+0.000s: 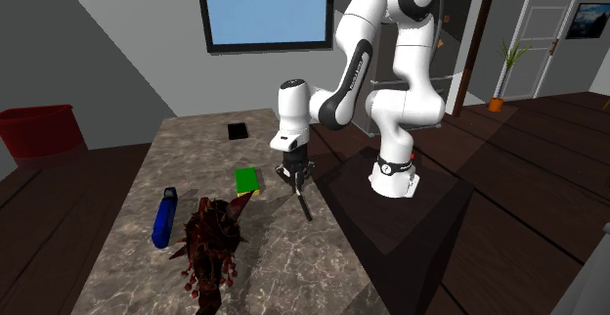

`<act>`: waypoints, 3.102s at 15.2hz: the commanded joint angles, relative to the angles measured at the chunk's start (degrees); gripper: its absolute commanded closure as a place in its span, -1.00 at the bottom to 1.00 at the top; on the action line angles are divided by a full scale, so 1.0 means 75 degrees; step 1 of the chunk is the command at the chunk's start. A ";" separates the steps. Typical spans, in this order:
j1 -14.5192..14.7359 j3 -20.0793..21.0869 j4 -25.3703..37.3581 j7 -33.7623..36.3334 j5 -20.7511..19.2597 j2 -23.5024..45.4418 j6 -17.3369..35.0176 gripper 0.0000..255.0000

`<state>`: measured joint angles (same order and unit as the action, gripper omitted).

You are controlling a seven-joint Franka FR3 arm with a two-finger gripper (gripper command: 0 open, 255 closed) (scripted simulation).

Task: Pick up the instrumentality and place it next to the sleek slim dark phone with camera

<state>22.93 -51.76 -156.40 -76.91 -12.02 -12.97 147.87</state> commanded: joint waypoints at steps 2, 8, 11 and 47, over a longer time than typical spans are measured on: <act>0.0000 0.0000 0.0000 0.0000 0.0000 0.0000 0.0000 1.00; -0.0191 0.0176 0.0049 0.0204 -0.0257 -0.0290 -0.0300 1.00; -0.0424 0.0421 0.0136 0.0434 -0.0532 -0.0690 -0.0747 1.00; -0.2593 -0.2731 0.2295 -0.3928 -0.2481 -0.2279 -0.3358 1.00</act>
<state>2.51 -69.86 -140.59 -104.46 -30.75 -30.83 122.57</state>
